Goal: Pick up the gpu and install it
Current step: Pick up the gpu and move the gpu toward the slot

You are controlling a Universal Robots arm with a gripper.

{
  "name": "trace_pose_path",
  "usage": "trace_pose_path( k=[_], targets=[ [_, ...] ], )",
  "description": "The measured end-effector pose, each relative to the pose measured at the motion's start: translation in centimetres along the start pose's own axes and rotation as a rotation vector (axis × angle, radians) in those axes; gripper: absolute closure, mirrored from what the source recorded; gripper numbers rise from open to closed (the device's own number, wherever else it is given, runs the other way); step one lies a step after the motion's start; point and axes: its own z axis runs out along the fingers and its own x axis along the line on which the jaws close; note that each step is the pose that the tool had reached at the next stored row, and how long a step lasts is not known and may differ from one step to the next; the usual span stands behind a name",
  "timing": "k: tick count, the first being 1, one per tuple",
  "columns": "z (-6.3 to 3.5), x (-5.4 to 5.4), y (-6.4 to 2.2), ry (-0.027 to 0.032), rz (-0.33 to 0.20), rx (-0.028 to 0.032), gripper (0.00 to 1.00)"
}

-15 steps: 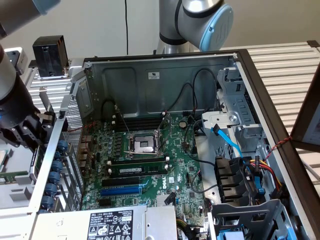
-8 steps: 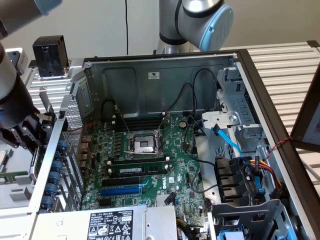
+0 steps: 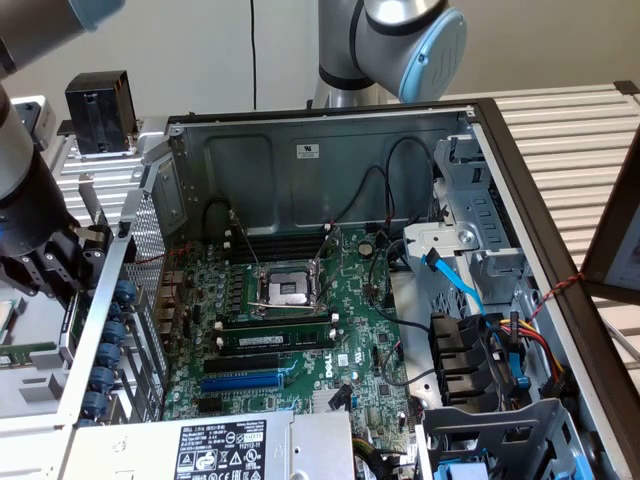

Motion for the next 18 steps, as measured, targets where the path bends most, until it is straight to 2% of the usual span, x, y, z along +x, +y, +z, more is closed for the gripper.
trace_pose_path(
  k=[3,18],
  targets=[
    [0.0,0.0,-0.08,0.0001,0.0,-0.0079,0.65],
    [-0.01,-0.18,-0.22,0.0001,0.0,-0.008,0.65]
  ],
)
